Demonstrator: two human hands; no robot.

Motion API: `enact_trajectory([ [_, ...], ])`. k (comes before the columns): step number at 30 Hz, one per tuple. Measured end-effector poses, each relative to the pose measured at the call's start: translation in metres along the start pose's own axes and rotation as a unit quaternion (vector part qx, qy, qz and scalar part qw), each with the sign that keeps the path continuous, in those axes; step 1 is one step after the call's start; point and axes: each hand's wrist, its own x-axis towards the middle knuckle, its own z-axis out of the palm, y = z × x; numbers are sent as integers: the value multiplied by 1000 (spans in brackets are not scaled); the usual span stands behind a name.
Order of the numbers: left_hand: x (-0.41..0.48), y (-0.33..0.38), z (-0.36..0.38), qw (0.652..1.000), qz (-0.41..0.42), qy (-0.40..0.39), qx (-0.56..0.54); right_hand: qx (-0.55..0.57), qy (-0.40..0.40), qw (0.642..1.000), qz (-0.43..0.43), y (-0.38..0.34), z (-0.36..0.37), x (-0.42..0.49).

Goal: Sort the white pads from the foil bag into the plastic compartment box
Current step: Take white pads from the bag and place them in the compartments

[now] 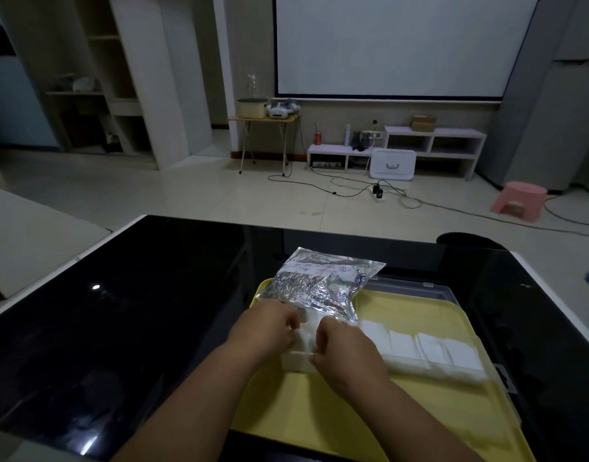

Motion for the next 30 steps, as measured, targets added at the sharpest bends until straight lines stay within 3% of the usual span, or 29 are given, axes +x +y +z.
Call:
enact_trajectory([
  [14, -3, 5, 6, 996, 43, -22, 69, 16, -1, 1000, 5, 8, -6, -3],
  [18, 0, 6, 2, 998, 28, -30, 45, 50, -19, 998, 15, 12, -11, 0],
  [23, 1, 4, -13, 996, -12, -33, -79, 104, -20, 994, 14, 22, -28, 5],
  [25, 3, 2, -17, 988, -31, -18, -149, 178, 3, 983, 36, 28, -38, 8],
  [30, 3, 18, -20, 935, -104, 3, -338, 406, 32, 906, 114, 40, -61, 3],
])
